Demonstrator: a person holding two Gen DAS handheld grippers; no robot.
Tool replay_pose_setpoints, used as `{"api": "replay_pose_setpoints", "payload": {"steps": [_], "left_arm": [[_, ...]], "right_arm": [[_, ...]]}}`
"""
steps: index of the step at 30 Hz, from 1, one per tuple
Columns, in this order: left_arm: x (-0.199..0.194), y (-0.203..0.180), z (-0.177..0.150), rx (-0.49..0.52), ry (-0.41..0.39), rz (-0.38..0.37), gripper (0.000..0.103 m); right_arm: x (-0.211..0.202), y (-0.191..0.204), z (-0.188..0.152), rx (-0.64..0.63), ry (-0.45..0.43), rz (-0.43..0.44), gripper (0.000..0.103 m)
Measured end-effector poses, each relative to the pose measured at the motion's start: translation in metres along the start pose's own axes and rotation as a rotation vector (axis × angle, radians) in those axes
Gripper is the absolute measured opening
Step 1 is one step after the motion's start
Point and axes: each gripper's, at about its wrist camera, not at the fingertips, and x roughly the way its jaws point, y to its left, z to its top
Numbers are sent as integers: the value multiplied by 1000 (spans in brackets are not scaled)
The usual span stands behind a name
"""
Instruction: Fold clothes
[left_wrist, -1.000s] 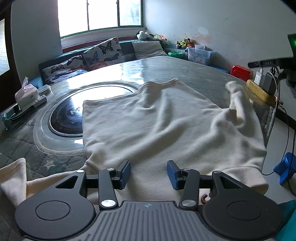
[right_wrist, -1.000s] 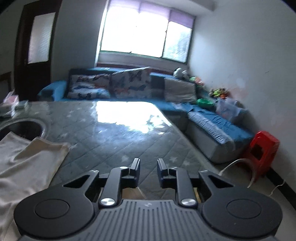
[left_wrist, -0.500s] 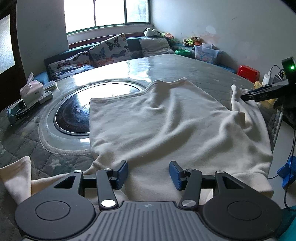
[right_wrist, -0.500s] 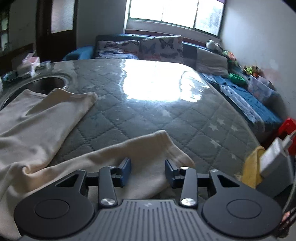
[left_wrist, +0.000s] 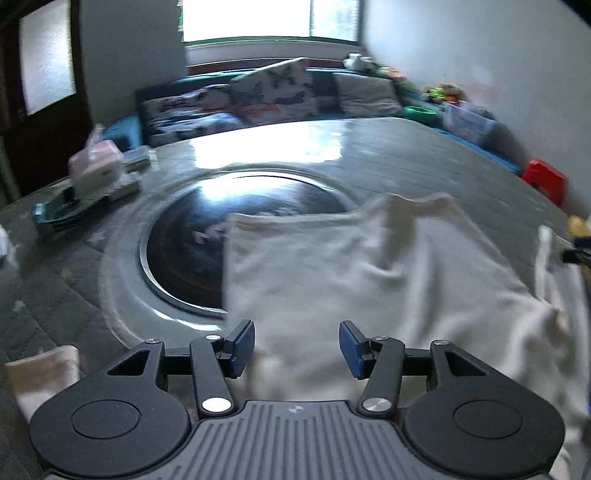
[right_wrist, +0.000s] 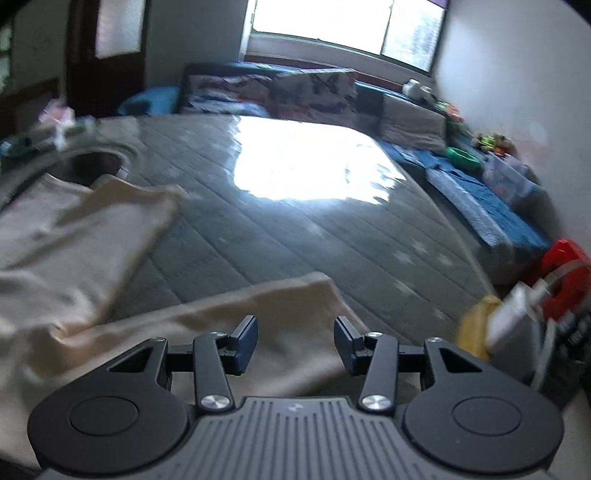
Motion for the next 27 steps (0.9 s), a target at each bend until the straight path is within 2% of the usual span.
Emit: {"api": "replay_pose_setpoints", "payload": {"steps": [4,8,10,12,14,17,19,27], "left_arm": [[15,11,8,-38,7,96,52],[26,16,13,-44,14,99,50],[29,16,15,-37,11,89,42],[33,15,18,-30,8,78,21],[36,13,19,-8,-3,83,10],[38,13,18,8,-24,120,7],[39,15,19,-3,-26,140,6],[49,29,28,-29,-28,230,6]], "right_arm": [[8,23,17,-39,-10,108,44],[21,44,32,-66,-2,200,41],[29,52,39,-81,4,227,39],[36,62,43,-100,16,245,36],[45,71,44,-116,34,259,31],[54,77,46,-120,40,263,22],[58,80,50,-114,38,263,9],[85,99,74,-162,3,215,5]]}}
